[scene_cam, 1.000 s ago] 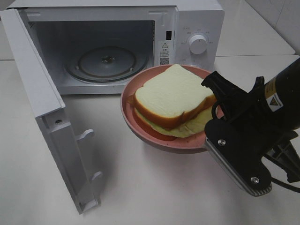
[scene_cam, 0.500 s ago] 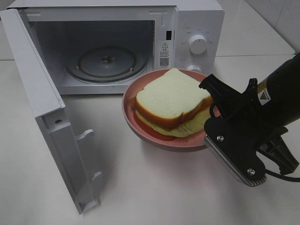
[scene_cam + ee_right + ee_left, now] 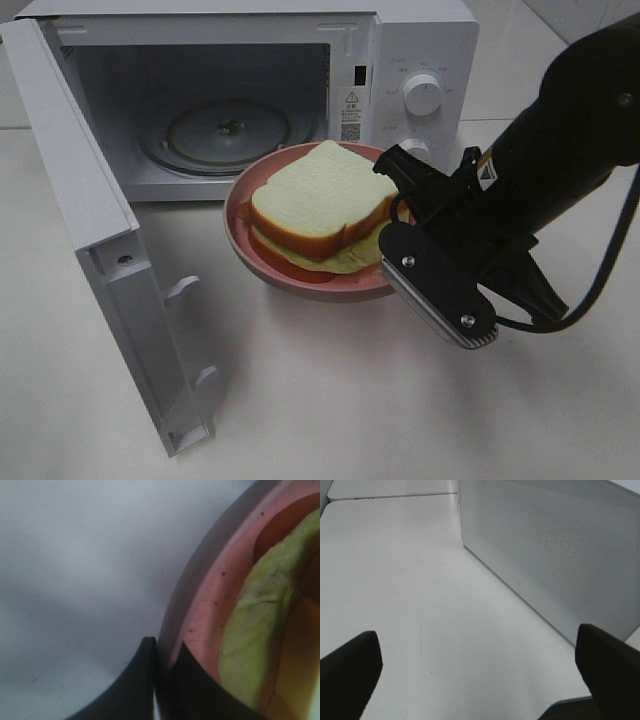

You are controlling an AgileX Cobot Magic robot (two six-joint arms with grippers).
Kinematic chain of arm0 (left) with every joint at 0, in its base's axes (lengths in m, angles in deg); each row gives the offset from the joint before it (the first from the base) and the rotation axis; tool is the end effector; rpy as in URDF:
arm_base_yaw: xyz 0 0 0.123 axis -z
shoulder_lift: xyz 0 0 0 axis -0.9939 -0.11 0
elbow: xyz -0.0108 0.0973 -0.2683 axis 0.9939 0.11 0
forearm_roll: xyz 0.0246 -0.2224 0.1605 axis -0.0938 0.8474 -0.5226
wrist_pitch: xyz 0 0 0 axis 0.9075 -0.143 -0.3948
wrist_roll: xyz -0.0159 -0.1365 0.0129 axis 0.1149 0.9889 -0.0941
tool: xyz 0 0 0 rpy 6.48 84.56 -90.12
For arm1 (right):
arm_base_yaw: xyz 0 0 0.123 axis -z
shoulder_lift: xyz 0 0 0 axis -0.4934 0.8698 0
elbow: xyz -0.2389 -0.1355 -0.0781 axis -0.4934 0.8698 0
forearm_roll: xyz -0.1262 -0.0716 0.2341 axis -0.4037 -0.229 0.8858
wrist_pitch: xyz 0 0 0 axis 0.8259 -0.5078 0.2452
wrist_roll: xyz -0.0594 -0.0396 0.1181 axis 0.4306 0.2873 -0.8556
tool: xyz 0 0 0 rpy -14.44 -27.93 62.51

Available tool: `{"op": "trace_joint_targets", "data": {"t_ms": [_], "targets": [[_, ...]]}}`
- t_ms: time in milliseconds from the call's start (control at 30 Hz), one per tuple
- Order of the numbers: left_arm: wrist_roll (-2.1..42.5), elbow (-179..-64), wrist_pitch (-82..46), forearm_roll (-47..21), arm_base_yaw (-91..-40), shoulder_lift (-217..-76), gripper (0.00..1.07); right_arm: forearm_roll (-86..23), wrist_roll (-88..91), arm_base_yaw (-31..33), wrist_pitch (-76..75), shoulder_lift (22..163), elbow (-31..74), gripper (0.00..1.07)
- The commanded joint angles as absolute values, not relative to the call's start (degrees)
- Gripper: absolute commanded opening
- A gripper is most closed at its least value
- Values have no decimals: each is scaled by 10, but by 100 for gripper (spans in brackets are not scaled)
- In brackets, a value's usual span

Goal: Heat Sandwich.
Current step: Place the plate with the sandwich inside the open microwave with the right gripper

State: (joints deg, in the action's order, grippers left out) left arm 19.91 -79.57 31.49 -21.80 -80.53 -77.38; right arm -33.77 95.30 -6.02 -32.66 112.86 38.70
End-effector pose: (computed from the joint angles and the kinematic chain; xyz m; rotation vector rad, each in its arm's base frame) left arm 0.0566 -0.0153 0.2675 0.1322 2.0280 -0.1107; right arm 0.2757 0.1946 0.1473 -2.5160 1.0319 -0.3732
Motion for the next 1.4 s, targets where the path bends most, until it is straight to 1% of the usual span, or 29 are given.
{"op": "trace_joint_targets", "data": {"t_ms": [33, 300, 433, 700, 967, 1100, 1400], "targets": [[200, -795, 306, -215, -804, -760, 103, -319, 972, -59, -312, 1143, 362, 0], [200, -795, 306, -215, -804, -760, 103, -309, 981, -59, -299, 1170, 326, 0], [200, -795, 306, -215, -804, -760, 103, -279, 1006, -59, -299, 1185, 300, 0], [200, -795, 306, -215, -804, -760, 103, -281, 1008, -59, -297, 1204, 275, 0], [200, -795, 306, -215, -804, -760, 103, -288, 1008, -60, -298, 1231, 254, 0], [200, -795, 306, -215, -804, -760, 103, -326, 995, -73, -299, 1243, 243, 0], [200, -795, 306, -215, -804, -760, 103, -339, 988, -73, -312, 1279, 205, 0]]}}
